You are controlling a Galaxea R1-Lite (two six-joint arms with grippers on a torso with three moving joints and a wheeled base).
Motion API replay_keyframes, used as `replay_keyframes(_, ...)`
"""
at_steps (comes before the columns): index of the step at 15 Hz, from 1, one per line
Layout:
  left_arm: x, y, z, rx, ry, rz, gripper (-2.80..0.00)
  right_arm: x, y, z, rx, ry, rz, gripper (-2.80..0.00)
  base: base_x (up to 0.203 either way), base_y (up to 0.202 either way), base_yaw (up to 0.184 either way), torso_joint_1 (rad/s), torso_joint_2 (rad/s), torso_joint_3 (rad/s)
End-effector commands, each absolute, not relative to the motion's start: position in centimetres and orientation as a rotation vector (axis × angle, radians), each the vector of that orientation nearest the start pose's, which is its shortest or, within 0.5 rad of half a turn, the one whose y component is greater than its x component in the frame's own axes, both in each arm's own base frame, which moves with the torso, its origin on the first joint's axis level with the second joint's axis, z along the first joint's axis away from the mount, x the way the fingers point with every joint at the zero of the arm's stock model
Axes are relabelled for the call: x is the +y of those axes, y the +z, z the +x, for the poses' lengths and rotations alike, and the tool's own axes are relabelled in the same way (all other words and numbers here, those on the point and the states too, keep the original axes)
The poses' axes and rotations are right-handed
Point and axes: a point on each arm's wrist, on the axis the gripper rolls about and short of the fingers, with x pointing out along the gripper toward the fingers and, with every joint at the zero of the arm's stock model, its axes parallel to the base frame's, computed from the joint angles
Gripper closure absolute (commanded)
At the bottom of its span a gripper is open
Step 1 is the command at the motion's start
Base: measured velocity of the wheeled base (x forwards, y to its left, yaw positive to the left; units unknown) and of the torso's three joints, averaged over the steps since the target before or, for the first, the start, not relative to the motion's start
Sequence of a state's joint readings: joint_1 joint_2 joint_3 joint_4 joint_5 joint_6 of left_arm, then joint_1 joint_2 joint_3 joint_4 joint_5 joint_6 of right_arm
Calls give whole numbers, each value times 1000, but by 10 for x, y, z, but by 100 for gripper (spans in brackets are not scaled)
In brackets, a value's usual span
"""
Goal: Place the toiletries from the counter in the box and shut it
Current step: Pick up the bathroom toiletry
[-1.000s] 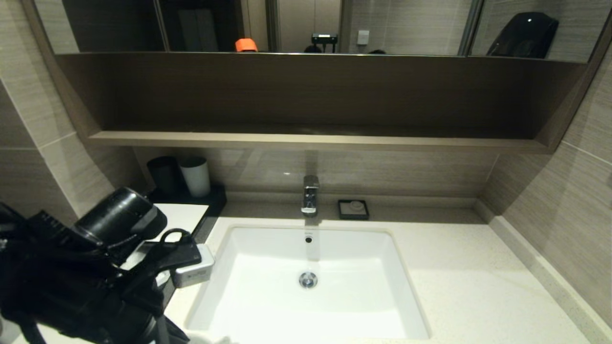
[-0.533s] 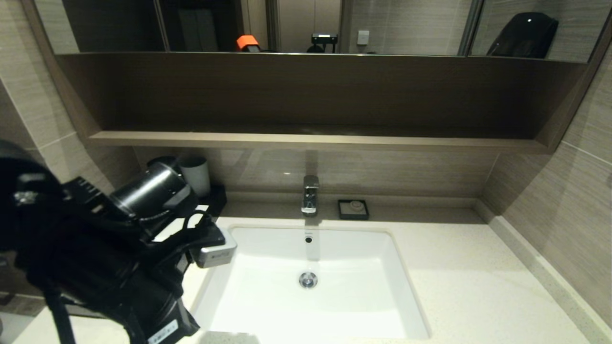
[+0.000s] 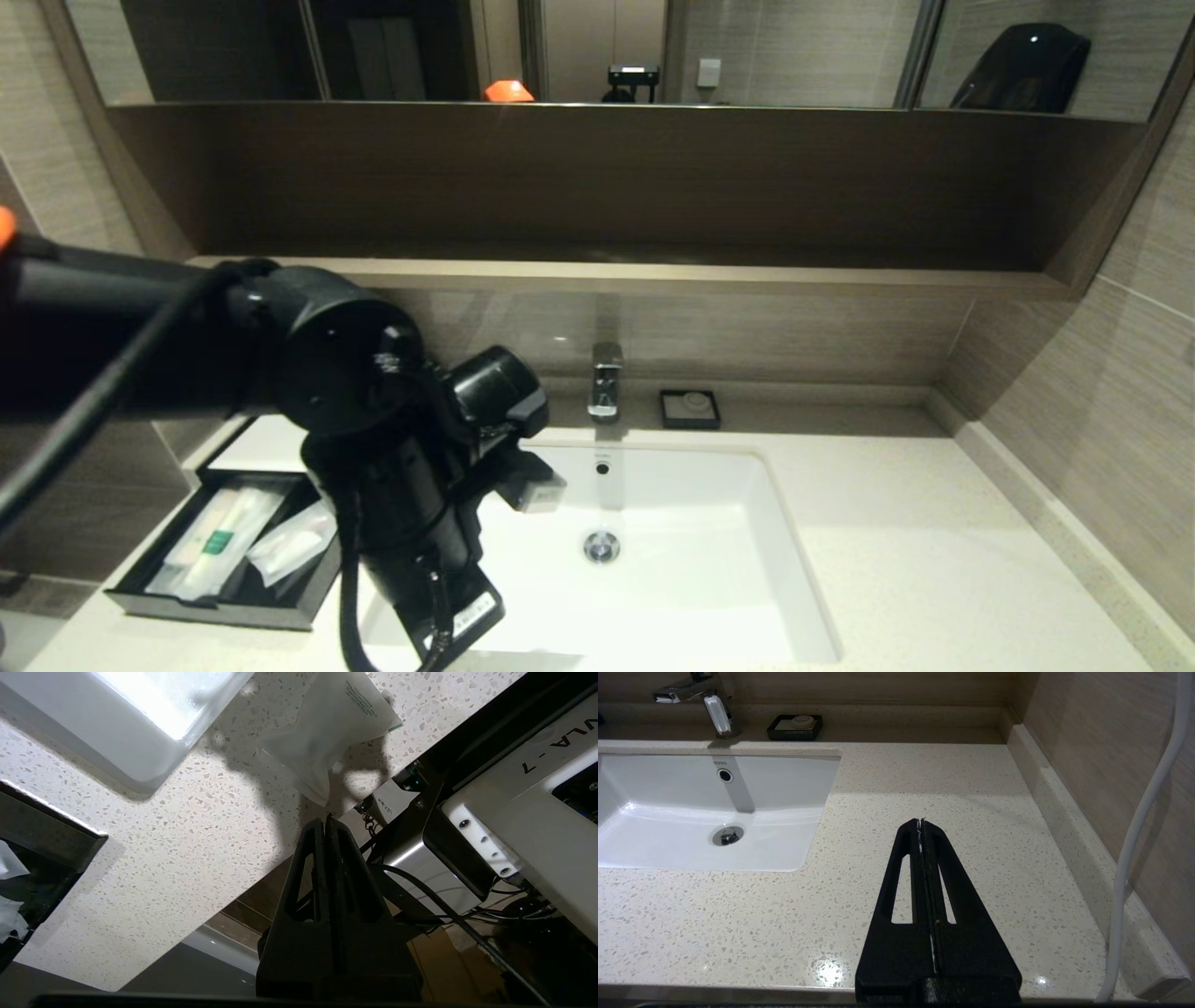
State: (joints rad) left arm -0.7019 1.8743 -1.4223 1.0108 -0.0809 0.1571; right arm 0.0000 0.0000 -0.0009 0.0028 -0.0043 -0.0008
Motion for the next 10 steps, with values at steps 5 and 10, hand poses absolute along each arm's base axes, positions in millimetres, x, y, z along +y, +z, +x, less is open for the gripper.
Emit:
replay_keyframes(5,-216,143,242,1514,-688,572,0,0,75,-23,2,-5,-1,0,0,0,0,0,0,0)
replay_keyframes(10,-229,135,245,1597,-648,577,0,0,75,-23,1,-5,-1,0,0,0,0,0,0,0)
